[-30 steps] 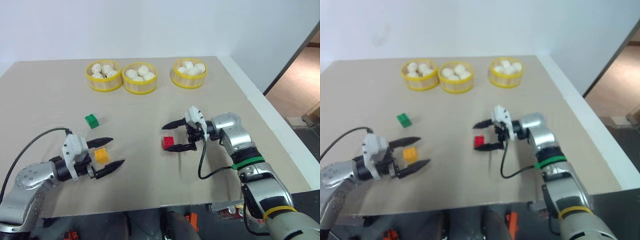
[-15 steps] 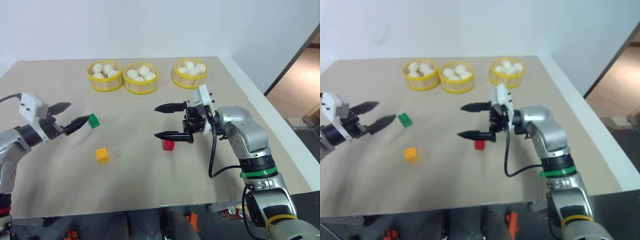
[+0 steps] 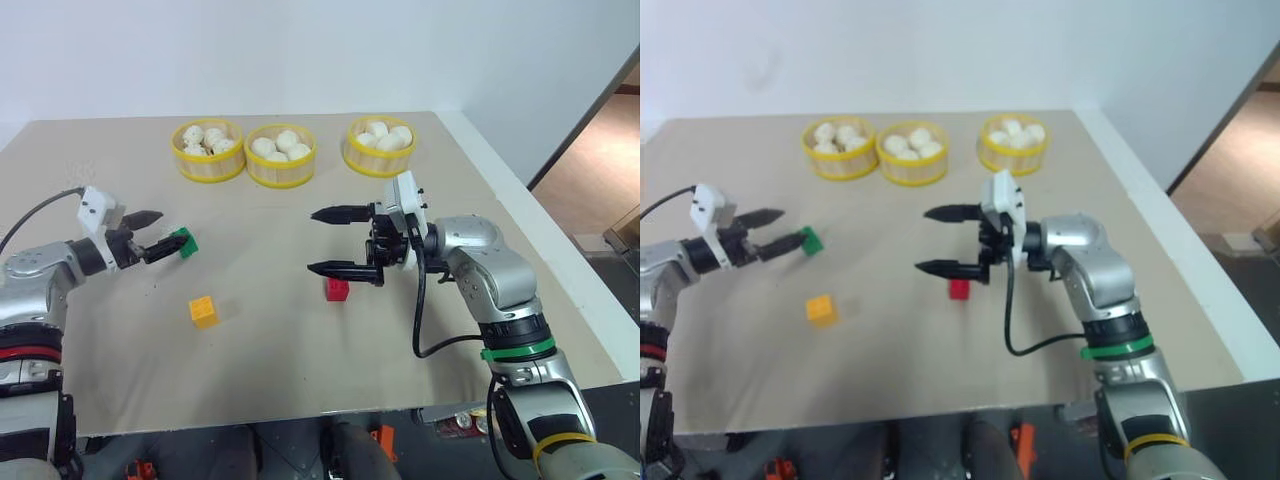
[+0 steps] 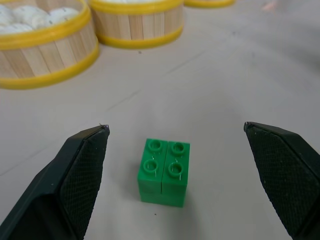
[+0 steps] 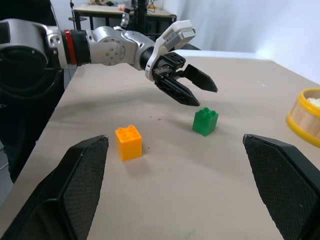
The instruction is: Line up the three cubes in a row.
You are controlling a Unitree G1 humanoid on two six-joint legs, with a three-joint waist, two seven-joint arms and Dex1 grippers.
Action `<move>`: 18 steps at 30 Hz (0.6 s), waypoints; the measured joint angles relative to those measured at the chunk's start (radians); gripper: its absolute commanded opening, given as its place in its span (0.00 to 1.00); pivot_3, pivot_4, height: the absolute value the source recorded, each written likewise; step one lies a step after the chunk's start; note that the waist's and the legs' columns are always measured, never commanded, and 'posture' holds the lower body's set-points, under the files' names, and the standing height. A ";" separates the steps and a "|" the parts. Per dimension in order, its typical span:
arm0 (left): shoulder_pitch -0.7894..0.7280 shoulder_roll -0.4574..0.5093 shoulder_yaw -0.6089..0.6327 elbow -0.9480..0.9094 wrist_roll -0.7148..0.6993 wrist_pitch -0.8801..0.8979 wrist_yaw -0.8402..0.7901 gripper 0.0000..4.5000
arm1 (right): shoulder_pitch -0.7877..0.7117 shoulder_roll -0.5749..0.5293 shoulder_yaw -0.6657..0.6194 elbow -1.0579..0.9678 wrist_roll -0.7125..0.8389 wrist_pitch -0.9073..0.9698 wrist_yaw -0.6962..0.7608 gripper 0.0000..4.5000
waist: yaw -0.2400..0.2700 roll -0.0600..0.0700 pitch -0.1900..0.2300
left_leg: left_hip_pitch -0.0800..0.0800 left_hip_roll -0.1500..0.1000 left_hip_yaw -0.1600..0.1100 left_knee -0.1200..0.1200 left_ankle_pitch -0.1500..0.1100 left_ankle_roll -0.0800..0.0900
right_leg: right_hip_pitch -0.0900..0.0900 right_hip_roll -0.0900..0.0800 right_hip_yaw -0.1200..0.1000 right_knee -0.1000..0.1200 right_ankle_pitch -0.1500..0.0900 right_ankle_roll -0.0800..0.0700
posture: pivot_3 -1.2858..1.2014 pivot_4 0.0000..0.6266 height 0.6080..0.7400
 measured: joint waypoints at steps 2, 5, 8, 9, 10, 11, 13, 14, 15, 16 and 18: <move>-0.022 -0.011 -0.011 0.055 0.025 -0.035 -0.004 1.00 | 0.008 -0.003 0.000 -0.003 -0.002 -0.005 -0.008 1.00 | 0.000 0.000 0.000 | 0.000 0.000 0.000 0.000 0.000 0.000 | 0.000 0.000 0.000 0.000 0.000 0.000 | 0.52 0.24 1.00; -0.066 -0.040 -0.020 0.141 0.055 -0.072 -0.003 1.00 | 0.018 -0.013 -0.001 -0.006 -0.003 -0.009 -0.016 1.00 | 0.001 0.000 0.000 | -0.001 0.000 -0.001 0.001 0.000 0.000 | 0.000 0.000 -0.001 0.000 0.000 0.000 | 0.52 0.24 1.00; -0.104 -0.046 -0.036 0.220 0.093 -0.112 0.000 1.00 | 0.029 -0.024 -0.001 -0.007 -0.003 -0.014 -0.017 1.00 | 0.000 0.000 0.000 | -0.001 0.000 0.000 0.003 0.000 0.000 | 0.000 0.000 0.000 0.000 0.001 0.001 | 0.52 0.24 1.00; -0.114 -0.050 -0.042 0.239 0.107 -0.124 0.000 1.00 | 0.030 -0.027 -0.001 -0.007 -0.004 -0.016 -0.018 1.00 | 0.000 0.000 0.000 | -0.001 0.000 0.000 0.003 0.000 0.000 | 0.000 0.000 0.000 0.000 0.001 0.001 | 0.52 0.24 1.00; -0.125 -0.057 -0.047 0.261 0.117 -0.135 -0.001 1.00 | 0.030 -0.029 -0.001 -0.007 -0.004 -0.016 -0.019 1.00 | 0.000 0.000 0.000 | -0.001 0.000 0.000 0.003 0.000 0.000 | 0.000 0.000 0.000 0.000 0.001 0.001 | 0.52 0.24 1.00; -0.136 -0.066 -0.053 0.283 0.129 -0.145 -0.001 1.00 | 0.031 -0.030 -0.001 -0.008 -0.005 -0.017 -0.021 1.00 | 0.000 0.000 0.000 | -0.001 0.000 0.000 0.003 0.000 0.000 | 0.000 0.000 0.000 0.000 0.001 0.002 | 0.52 0.24 1.00; -0.156 -0.081 -0.071 0.338 0.158 -0.164 0.002 1.00 | 0.031 -0.031 -0.001 -0.009 -0.005 -0.020 -0.026 1.00 | 0.001 0.000 0.000 | -0.002 0.000 -0.001 0.004 0.000 0.000 | 0.000 0.000 -0.001 0.000 0.001 0.002 | 0.52 0.24 1.00; -0.163 -0.084 -0.080 0.364 0.172 -0.175 0.004 1.00 | 0.031 -0.032 -0.001 -0.009 -0.006 -0.023 -0.030 1.00 | 0.000 0.000 0.000 | -0.002 0.000 -0.001 0.004 0.000 0.000 | 0.000 0.000 0.000 0.000 0.001 0.002 | 0.52 0.24 1.00; -0.168 -0.085 -0.085 0.381 0.182 -0.181 0.005 1.00 | 0.031 -0.033 -0.001 -0.009 -0.007 -0.025 -0.031 1.00 | -0.001 0.000 0.000 | -0.002 0.000 0.000 0.004 0.000 0.000 | 0.000 0.000 0.000 0.000 0.002 0.002 | 0.52 0.24 1.00; -0.178 -0.087 -0.089 0.401 0.194 -0.187 0.005 1.00 | 0.032 -0.036 -0.001 -0.009 -0.008 -0.026 -0.033 1.00 | -0.001 0.000 0.000 | -0.002 0.000 -0.001 0.004 0.000 0.000 | 0.000 0.000 0.000 0.000 0.002 0.002 | 0.52 0.24 1.00; -0.198 -0.088 -0.092 0.429 0.205 -0.195 0.005 1.00 | 0.032 -0.039 -0.001 -0.009 -0.010 -0.026 -0.035 1.00 | 0.000 0.000 0.000 | -0.002 0.000 -0.001 0.004 0.000 0.000 | 0.000 0.000 -0.001 0.000 0.002 0.002 | 0.52 0.24 1.00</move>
